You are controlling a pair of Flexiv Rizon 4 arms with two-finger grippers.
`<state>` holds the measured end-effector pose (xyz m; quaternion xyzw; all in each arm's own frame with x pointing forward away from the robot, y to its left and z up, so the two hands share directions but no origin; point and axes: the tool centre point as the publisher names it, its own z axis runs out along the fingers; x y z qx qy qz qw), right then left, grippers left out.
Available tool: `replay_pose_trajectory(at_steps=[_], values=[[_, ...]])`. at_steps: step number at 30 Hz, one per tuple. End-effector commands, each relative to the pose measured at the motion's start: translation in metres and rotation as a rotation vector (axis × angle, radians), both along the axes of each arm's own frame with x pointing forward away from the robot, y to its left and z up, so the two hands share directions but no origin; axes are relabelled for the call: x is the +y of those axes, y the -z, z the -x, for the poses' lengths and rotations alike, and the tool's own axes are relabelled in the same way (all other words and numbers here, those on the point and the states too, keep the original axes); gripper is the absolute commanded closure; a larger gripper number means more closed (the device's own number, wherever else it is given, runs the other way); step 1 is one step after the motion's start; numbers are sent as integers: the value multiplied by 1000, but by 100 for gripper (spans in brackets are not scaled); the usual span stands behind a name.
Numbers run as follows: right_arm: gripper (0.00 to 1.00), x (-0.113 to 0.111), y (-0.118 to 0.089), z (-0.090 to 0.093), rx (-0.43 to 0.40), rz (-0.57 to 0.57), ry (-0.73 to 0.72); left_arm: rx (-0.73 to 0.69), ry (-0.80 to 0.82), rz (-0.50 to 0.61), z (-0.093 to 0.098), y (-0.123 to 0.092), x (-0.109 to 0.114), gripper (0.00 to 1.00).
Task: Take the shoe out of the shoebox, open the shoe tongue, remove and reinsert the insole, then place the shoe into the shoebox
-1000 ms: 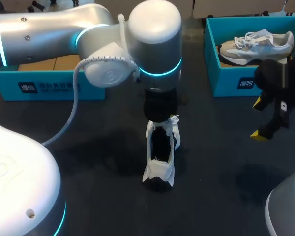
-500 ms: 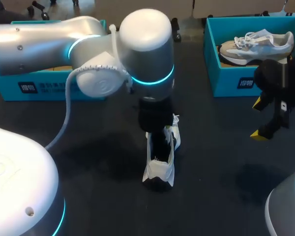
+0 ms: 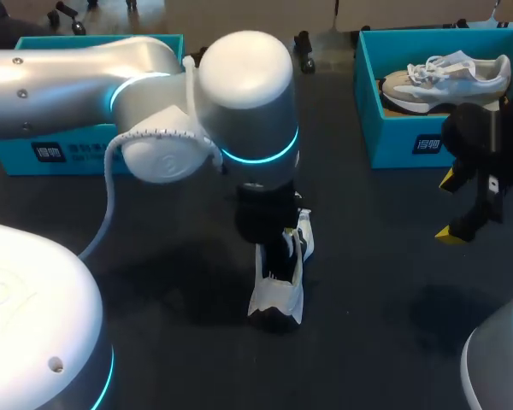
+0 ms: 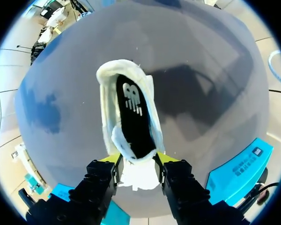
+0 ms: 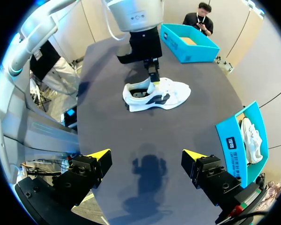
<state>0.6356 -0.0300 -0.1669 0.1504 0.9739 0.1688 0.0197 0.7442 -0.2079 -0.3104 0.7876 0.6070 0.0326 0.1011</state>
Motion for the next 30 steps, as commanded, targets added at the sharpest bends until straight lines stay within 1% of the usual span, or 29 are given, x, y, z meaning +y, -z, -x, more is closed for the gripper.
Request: replay_pose_trajectory(at_steps=[1,5,6,9,11,12,13,15,17,18,20,24,25,27,30], values=[[0,2,1,-3,5,4,0,-2,10,4,-3,-6,0,57],[0,2,1,-3,5,4,0,-25,9,-8,-11,-6,-8,59],[0,2,1,-3,5,4,0,-29,10,-8,-13,-6,-9,62],[0,2,1,-3,5,4,0,-29,14,-11,-15,-4,-12,64],[0,2,1,-3,5,4,0,-25,15,-13,-16,-2,-13,73],[0,2,1,-3,5,4,0,-22,16,-14,-16,0,-13,74],[0,2,1,-3,5,4,0,-19,16,-16,-15,1,-12,80],[0,2,1,-3,5,4,0,-14,22,-20,-13,3,-9,87],[0,2,1,-3,5,4,0,-11,23,-22,-11,5,-6,89],[0,2,1,-3,5,4,0,-8,24,-25,-10,6,-4,95],[0,2,1,-3,5,4,0,-4,26,-29,-7,8,1,99],[0,2,1,-3,5,4,0,15,20,-33,2,12,10,100],[0,2,1,-3,5,4,0,18,17,-40,5,14,11,95],[0,2,1,-3,5,4,0,21,15,-53,12,18,15,95],[0,2,1,-3,5,4,0,25,-5,-67,17,23,17,91]])
